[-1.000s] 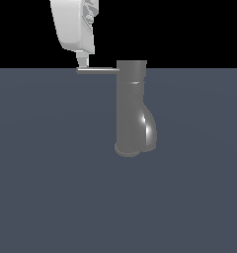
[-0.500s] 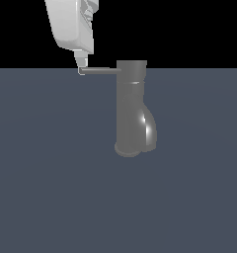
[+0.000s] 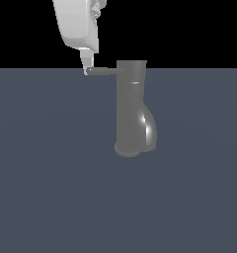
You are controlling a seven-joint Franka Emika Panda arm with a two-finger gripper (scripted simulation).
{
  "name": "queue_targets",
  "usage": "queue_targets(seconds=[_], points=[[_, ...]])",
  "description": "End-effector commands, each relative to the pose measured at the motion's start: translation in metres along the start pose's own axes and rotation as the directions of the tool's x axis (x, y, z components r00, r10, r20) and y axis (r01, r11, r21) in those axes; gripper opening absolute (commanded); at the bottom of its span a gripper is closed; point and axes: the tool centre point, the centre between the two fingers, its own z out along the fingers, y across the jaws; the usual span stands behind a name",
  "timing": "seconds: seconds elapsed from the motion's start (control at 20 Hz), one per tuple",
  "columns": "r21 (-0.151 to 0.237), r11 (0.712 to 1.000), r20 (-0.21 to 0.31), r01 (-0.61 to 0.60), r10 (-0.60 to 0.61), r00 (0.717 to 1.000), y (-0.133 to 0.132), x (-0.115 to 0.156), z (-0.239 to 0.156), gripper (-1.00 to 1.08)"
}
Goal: Turn on the faucet by rotating a designated handle.
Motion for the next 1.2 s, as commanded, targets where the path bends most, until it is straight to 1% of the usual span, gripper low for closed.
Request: queue_targets(seconds=[0.0, 0.85, 0.9, 0.95, 1.15], points=[[-0.001, 1.000, -0.001, -0.015, 0.015, 1.000, 0.007, 0.015, 0.000, -1.00], [-0.003, 1.000, -0.002, -0.015, 0.015, 1.000, 0.053, 0.064, 0.000, -1.00], [-0.003, 1.000, -0.002, -0.015, 0.015, 1.000, 0.053, 0.064, 0.000, -1.00], [-0.002, 1.000, -0.002, -0.006, 0.006, 1.000, 0.049, 0.057, 0.000, -1.00], [-0.002, 1.000, -0.002, -0.008, 0.008, 1.000, 0.048, 0.080, 0.000, -1.00]])
